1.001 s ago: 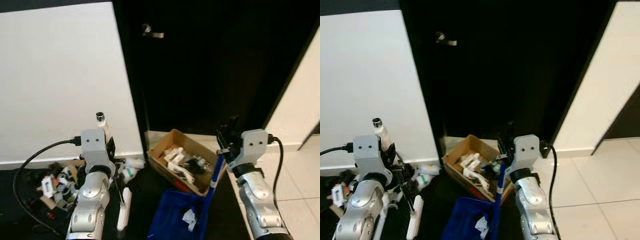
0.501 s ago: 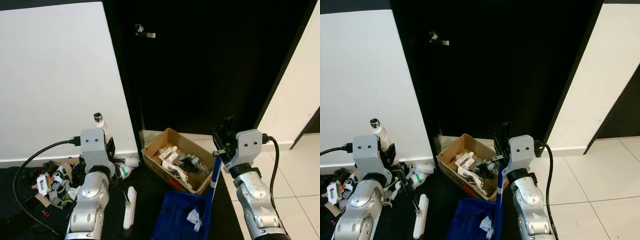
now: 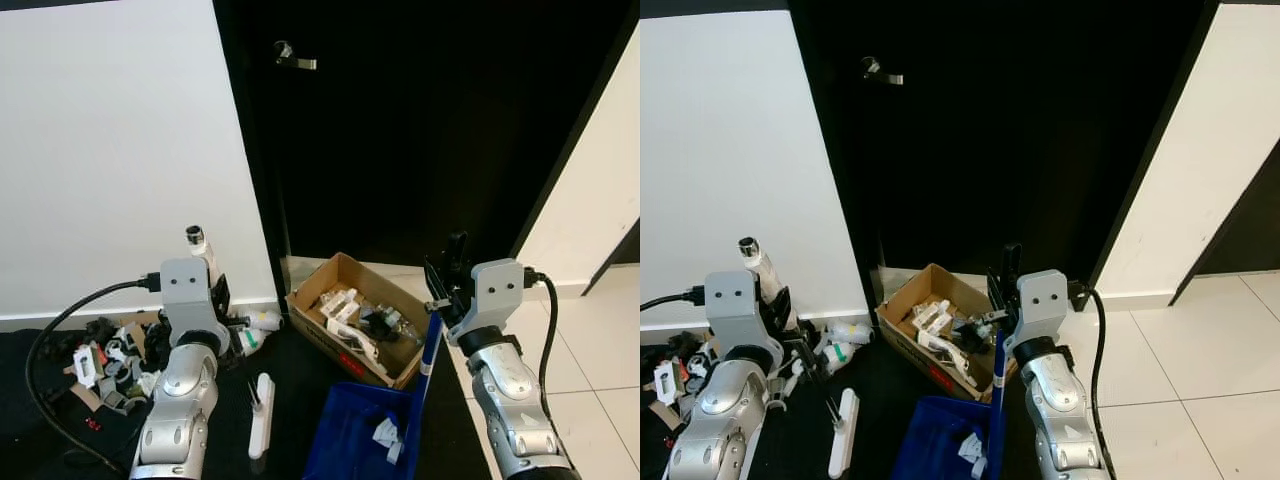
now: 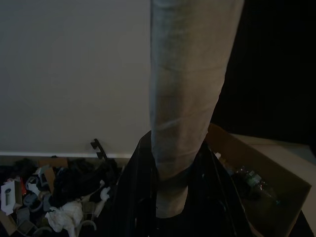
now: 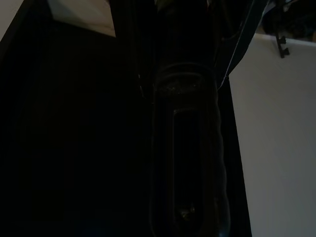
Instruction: Sweep floor
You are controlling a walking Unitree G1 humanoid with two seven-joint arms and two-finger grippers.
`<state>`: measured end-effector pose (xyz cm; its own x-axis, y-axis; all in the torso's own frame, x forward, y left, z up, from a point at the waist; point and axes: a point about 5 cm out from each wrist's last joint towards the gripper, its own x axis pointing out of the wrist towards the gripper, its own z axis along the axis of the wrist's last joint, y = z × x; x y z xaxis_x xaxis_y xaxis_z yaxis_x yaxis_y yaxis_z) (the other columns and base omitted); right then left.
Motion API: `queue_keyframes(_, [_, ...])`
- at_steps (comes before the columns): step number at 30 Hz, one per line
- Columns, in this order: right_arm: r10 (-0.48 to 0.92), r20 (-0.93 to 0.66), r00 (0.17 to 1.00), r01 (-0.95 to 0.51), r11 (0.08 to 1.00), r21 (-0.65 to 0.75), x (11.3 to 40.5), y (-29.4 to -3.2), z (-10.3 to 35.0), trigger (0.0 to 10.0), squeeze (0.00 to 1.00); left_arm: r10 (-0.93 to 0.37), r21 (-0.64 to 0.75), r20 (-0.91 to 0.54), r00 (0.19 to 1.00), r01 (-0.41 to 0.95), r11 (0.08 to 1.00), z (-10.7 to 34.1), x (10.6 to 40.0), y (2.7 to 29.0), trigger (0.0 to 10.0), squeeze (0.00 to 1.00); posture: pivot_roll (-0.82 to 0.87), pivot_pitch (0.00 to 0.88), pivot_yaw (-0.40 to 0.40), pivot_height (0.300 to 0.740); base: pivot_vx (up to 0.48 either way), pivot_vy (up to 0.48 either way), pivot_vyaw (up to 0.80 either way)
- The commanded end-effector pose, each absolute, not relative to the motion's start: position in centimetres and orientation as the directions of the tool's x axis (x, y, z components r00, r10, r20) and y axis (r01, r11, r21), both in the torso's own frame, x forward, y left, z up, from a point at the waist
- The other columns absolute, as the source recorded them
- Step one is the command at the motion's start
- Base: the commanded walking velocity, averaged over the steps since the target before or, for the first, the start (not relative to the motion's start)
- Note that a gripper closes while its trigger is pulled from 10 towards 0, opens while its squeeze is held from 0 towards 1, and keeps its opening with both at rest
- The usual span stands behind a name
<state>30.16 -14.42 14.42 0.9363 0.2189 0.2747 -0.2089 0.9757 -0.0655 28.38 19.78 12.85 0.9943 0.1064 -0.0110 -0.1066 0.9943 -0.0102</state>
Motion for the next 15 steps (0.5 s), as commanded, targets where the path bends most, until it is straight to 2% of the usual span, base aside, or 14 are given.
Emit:
queue_keyframes(1, [0.193,0.391,0.900,-0.180,0.981,-0.071,30.3,-15.1,17.7,10.0,0.00,0.118,0.006,0.016,0.993,-0.119,0.993,13.5,28.5,20.1,10.0,0.00,-0.01,0.055,0.039,0.740,0.000,0.000,0.00])
queue_keyframes(3, [0.193,0.391,0.900,-0.180,0.981,-0.071,30.3,-15.1,17.7,10.0,0.00,0.118,0.006,0.016,0.993,-0.119,0.993,13.5,28.5,20.1,10.0,0.00,-0.01,0.055,0.039,0.740,0.000,0.000,0.00])
queue_keyframes(10, [0.139,0.566,0.812,-0.083,0.989,-0.124,30.1,-17.9,24.3,10.0,0.00,0.123,0.008,0.021,0.992,-0.123,0.992,13.8,28.9,20.5,10.0,0.00,-0.03,0.054,0.052,0.740,0.000,0.000,0.00])
queue_keyframes(15, [0.096,0.607,0.789,-0.010,0.990,-0.143,31.1,-18.7,25.7,10.0,0.00,0.113,0.006,0.021,0.993,-0.113,0.994,13.9,29.1,20.2,10.0,0.00,-0.02,0.063,0.065,0.740,0.000,0.000,0.00])
